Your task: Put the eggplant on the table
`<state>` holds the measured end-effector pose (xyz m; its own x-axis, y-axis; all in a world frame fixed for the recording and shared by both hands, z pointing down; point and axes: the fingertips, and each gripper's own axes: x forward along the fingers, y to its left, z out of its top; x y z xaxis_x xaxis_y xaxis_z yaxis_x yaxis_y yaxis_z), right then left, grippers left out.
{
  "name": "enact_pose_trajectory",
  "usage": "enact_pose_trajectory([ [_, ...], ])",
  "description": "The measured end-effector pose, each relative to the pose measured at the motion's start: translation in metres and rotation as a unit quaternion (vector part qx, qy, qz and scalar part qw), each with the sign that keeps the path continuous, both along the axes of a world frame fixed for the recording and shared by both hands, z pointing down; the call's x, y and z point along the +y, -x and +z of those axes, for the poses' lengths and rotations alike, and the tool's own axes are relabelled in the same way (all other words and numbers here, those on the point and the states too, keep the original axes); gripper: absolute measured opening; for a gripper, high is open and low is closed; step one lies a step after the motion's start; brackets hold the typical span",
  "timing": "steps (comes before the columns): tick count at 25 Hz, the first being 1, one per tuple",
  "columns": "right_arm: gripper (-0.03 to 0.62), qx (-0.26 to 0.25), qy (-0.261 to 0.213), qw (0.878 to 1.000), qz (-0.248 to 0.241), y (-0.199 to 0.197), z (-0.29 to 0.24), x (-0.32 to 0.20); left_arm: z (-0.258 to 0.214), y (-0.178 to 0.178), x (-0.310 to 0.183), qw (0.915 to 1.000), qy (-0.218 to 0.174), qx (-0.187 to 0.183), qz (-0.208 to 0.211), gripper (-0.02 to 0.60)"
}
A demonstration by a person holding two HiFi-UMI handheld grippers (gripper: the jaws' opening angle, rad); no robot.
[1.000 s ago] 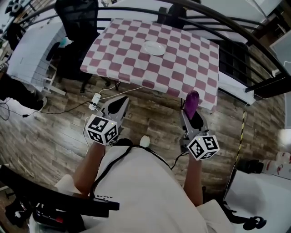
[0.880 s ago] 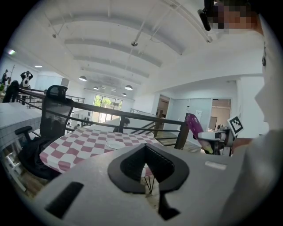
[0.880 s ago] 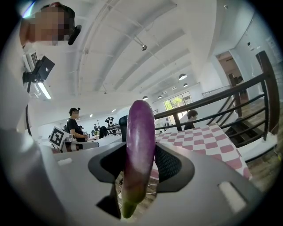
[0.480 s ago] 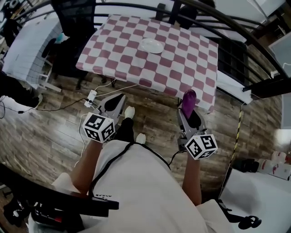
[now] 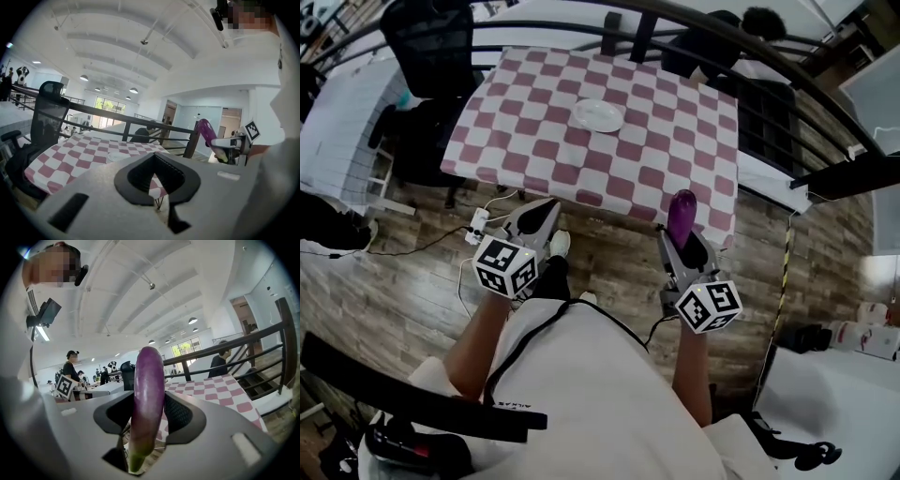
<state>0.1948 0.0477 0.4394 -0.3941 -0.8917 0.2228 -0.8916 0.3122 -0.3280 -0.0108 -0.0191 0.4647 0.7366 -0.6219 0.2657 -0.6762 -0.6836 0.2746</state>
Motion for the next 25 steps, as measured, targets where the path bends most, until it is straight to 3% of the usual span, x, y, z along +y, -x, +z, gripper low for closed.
enact_pose_trajectory([
  [8, 0.202, 0.004, 0.004, 1.0, 0.0, 0.008, -0.005, -0.065, -0.007, -0.013, -0.071, 0.9998, 0.0, 0.01, 0.018, 0.005],
  [25, 0.202, 0.016, 0.014, 0.998, 0.062, 0.036, -0.007, -0.213, -0.012, -0.007, -0.241, 0.995, 0.002, 0.016, 0.098, 0.005],
])
